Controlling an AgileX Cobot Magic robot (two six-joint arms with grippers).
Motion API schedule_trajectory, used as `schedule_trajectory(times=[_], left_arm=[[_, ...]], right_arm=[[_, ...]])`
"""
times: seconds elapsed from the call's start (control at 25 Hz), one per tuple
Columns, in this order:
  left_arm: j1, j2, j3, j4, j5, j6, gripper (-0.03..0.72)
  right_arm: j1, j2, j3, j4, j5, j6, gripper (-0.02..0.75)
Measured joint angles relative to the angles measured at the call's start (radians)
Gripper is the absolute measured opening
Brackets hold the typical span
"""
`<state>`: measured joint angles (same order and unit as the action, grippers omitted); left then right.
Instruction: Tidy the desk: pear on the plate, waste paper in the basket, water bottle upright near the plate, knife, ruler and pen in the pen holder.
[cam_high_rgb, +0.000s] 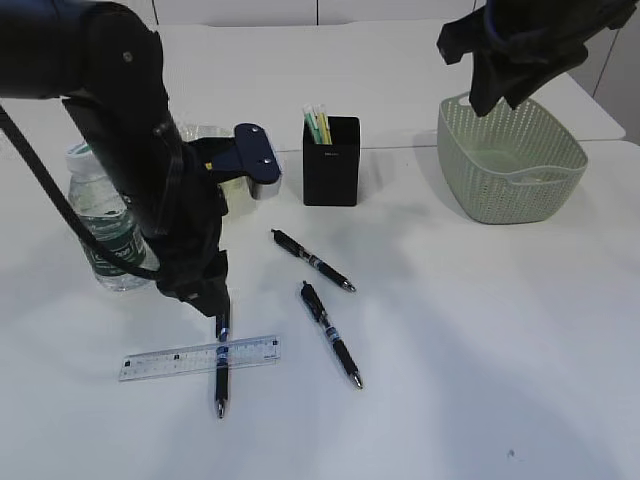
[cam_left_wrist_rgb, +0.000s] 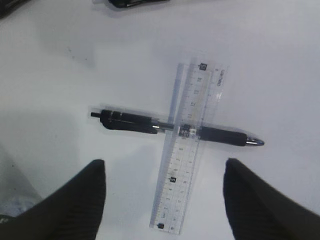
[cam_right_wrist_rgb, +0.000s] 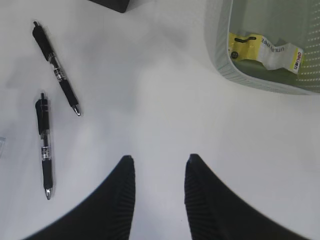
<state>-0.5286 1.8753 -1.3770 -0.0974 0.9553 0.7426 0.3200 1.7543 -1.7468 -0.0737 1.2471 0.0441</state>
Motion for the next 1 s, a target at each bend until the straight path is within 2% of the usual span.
schedule_trajectory(times=[0.28, 1.0], left_arm=[[-0.025, 0.032, 0.0, -0.004, -0.01, 0.009, 0.525], [-0.007, 0.035, 0.0, 0.043, 0.082, 0.011, 0.525]], right_arm=[[0.0, 0.0, 0.0, 0.0, 0.0, 0.0, 0.281], [0.0, 0.0, 0.0, -0.05, 0.0, 0.0, 0.28]])
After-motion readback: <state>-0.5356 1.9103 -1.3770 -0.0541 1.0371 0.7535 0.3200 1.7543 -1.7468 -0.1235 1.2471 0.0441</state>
